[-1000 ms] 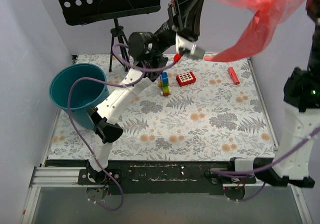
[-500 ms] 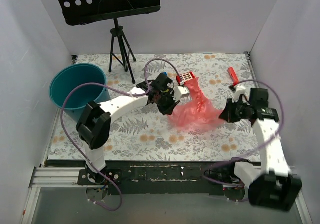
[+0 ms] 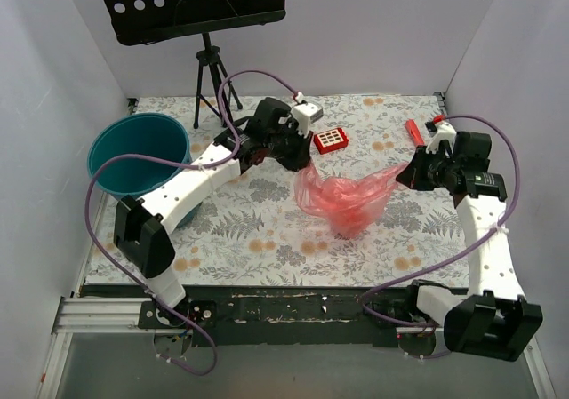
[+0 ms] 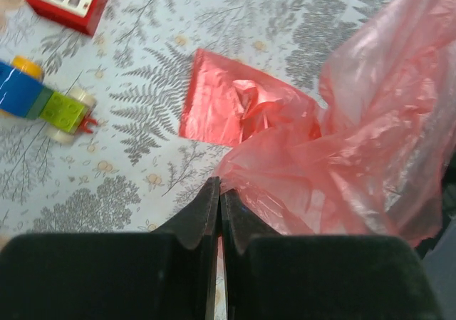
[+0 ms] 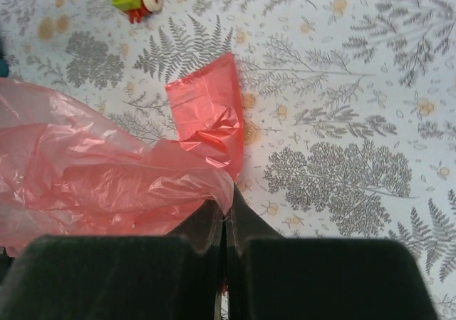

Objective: Put the trash bags into the trash bin

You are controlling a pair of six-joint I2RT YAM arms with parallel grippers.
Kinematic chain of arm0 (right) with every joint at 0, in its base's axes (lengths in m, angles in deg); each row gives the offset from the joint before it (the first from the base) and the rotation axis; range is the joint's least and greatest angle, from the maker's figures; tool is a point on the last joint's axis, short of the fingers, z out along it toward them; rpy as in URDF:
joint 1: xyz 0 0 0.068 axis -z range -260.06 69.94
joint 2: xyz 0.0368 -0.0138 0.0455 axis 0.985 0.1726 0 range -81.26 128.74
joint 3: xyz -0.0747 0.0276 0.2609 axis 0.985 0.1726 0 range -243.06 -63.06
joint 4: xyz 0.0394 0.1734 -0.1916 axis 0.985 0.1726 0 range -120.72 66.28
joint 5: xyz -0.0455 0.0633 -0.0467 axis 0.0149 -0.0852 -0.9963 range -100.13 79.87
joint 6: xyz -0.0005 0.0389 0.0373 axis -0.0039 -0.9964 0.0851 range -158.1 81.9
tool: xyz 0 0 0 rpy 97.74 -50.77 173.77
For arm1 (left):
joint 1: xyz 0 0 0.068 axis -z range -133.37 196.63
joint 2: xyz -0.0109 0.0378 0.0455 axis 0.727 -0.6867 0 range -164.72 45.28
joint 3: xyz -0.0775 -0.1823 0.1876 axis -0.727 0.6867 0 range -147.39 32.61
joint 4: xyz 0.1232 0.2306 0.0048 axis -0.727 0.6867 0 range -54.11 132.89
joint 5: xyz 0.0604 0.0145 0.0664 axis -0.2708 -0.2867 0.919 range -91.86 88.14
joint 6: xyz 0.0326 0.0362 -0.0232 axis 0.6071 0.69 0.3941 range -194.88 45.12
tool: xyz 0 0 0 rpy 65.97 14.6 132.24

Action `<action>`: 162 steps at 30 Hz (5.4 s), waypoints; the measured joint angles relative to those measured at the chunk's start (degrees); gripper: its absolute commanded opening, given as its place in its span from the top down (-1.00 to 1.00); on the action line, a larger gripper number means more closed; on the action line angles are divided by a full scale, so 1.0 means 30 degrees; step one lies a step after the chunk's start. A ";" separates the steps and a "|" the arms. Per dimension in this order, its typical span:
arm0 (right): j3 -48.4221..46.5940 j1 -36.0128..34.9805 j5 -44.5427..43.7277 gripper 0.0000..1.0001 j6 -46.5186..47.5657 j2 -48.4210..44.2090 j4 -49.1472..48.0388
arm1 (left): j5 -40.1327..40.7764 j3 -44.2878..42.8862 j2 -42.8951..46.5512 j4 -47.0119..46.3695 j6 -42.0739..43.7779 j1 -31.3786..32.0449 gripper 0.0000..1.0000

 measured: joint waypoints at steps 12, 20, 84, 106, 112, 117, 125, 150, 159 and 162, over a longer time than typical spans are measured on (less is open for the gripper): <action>-0.5435 0.0073 -0.3162 0.97 -0.0867 0.9486 -0.0124 | -0.0495 -0.8786 -1.0127 0.3446 -0.2055 -0.3002 1.00; -2.4946 0.0656 -0.4277 0.97 -0.1596 1.5380 -0.4838 | 0.0998 -1.5730 -1.1271 -0.9449 0.0044 -0.4335 1.00; -0.5880 -0.5333 -0.4306 0.97 1.2553 0.0189 -2.2644 | -0.3402 -0.6586 -0.3432 -2.7904 1.1577 0.0678 1.00; 0.0780 -0.7628 0.3563 0.97 1.5271 -0.8590 0.5479 | -0.9129 1.5038 1.2866 -0.2404 2.4778 -0.0372 1.00; 0.1749 -0.7628 -0.1479 0.97 0.9646 -0.6178 0.0568 | -0.5610 1.3639 0.9653 -0.4699 1.6087 -0.0379 1.00; 0.1341 -0.7344 -0.6251 0.97 0.7184 -0.1093 -0.3082 | -0.1129 0.7584 0.2754 -0.5909 0.9245 -0.0823 1.00; -1.1562 -0.3402 -1.0805 0.97 0.5027 1.2451 -0.3847 | 0.2113 -0.9085 -0.9814 -0.4204 0.6419 -0.2069 1.00; 0.4787 -0.3723 -0.0430 0.97 2.3686 -0.0867 -0.0488 | -0.7737 0.8291 0.1311 -0.3009 3.5882 -0.2004 1.00; 0.2645 -0.3796 0.4248 0.97 2.4749 -1.4360 0.5858 | -1.1890 1.9016 1.8374 -0.2433 3.3383 -0.1435 -0.01; 0.2076 -0.3789 0.4284 0.97 2.2862 -1.3034 0.6040 | -1.1038 1.8615 1.8629 -0.2907 3.1751 -0.1435 -0.77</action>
